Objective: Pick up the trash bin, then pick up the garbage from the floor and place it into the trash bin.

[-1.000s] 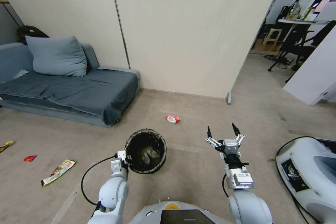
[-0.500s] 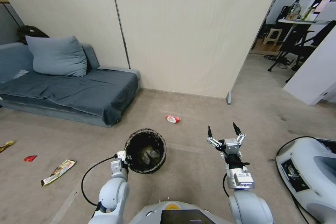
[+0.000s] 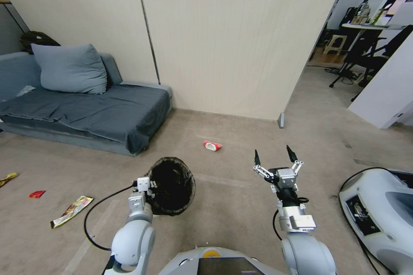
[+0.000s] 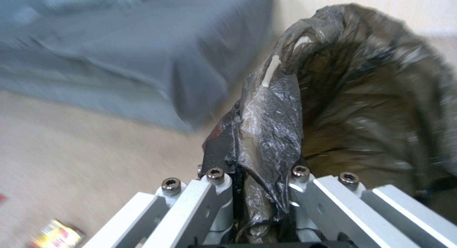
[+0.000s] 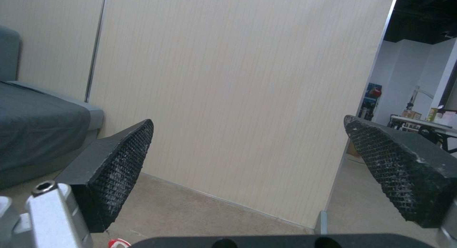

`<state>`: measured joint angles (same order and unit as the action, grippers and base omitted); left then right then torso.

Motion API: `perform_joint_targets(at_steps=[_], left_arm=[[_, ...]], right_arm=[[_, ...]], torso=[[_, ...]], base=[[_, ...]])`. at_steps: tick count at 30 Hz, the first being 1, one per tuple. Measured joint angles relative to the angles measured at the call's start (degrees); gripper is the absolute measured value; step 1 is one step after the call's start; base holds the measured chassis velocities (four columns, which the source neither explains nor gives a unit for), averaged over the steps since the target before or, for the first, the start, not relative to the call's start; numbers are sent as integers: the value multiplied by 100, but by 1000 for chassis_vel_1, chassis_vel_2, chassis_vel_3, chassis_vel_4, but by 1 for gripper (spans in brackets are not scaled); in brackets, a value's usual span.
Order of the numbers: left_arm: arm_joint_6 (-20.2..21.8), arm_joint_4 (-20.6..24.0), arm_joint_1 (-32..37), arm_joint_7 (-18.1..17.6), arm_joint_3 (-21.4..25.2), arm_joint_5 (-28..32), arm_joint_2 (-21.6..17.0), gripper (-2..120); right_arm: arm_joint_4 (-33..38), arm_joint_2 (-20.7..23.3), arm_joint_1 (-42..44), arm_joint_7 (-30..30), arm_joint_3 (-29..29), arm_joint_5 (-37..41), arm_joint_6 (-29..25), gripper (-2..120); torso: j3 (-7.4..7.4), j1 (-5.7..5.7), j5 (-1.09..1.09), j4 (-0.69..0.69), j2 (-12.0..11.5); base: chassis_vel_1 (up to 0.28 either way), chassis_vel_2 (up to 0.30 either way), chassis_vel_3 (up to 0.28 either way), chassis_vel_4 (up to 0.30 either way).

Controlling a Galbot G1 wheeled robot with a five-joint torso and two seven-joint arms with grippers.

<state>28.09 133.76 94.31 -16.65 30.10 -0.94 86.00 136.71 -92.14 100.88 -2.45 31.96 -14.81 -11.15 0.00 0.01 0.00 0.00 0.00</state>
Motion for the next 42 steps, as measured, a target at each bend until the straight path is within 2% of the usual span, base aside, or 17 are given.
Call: perform_joint_targets(at_steps=[3, 7, 19, 28, 42], left_arm=[[-228, 244, 105, -70, 61, -126, -22, 7], [-292, 345, 160, -80, 70, -173, -39, 7], [-359, 367, 201, -83, 47, -206, -60, 7], [-304, 419, 209, -100, -62, 150, -55, 7], [-293, 421, 204, -102, -110, 153, -25, 7]], right_arm=[[-23, 0, -4, -7, -3, 6, -14, 100], [-147, 0, -19, -56, -11, 19, -20, 100], [-184, 0, -24, -72, -15, 25, -21, 100], [-185, 0, -19, -75, -15, 29, -20, 100], [-185, 0, -17, -85, -12, 36, -12, 100]], torso=[[0, 0, 0, 1, 0], [0, 0, 1, 0, 0], [0, 0, 0, 0, 0], [0, 0, 0, 0, 0], [-1, -2, 0, 0, 0]], base=[[0, 0, 0, 0], [0, 0, 0, 0], [0, 0, 0, 0], [0, 0, 0, 0], [-16, 18, 19, -20]])
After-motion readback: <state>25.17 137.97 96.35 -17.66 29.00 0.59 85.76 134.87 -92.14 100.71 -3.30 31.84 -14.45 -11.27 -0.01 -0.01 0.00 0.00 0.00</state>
